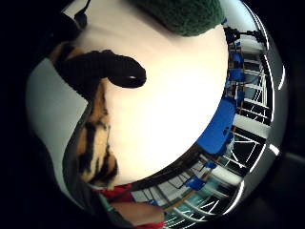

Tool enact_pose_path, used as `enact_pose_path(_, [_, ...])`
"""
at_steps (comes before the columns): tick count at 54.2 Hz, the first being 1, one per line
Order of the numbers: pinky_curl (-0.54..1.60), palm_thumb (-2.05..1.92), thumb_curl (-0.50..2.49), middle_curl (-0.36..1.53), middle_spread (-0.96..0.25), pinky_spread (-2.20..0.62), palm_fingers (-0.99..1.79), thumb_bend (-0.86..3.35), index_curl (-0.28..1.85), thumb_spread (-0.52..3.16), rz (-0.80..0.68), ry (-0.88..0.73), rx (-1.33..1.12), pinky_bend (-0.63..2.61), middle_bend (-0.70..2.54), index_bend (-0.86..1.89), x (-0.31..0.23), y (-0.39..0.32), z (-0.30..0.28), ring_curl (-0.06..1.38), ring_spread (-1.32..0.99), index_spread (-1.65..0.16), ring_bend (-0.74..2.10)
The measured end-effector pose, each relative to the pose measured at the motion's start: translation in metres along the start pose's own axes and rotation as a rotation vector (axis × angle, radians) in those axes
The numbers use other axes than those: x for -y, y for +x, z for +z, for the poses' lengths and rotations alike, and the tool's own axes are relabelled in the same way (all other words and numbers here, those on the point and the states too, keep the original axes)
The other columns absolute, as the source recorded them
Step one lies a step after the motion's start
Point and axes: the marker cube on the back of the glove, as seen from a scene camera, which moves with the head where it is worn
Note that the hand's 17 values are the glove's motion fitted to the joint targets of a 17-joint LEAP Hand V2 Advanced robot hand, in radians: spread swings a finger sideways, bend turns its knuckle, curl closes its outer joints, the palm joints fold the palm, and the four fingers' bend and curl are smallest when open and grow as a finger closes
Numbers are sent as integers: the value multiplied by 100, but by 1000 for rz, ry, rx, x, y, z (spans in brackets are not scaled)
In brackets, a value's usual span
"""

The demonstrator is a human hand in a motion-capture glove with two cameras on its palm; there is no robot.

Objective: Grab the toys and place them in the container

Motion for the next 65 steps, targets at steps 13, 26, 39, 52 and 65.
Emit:
enact_pose_path(13, [27,32,34,36,-28,-12,57,15,30,132,-66,74,-26,82,56,21,-3,7,-10,33,-32,-41,69])
enact_pose_path(26, [33,68,54,44,-41,-38,83,26,28,105,-57,128,116,98,63,16,-4,17,-69,42,-48,-41,90])
enact_pose_path(39, [34,74,65,51,-47,-43,84,23,31,86,-107,193,87,97,65,18,33,-39,-153,44,-53,-42,90])
enact_pose_path(52, [34,75,73,58,-49,-44,83,19,34,76,-248,217,79,97,63,17,90,-146,-191,46,-55,-44,90])
enact_pose_path(65, [35,76,80,64,-52,-44,81,17,39,71,-393,213,-20,97,61,18,124,-209,-206,48,-56,-45,89])
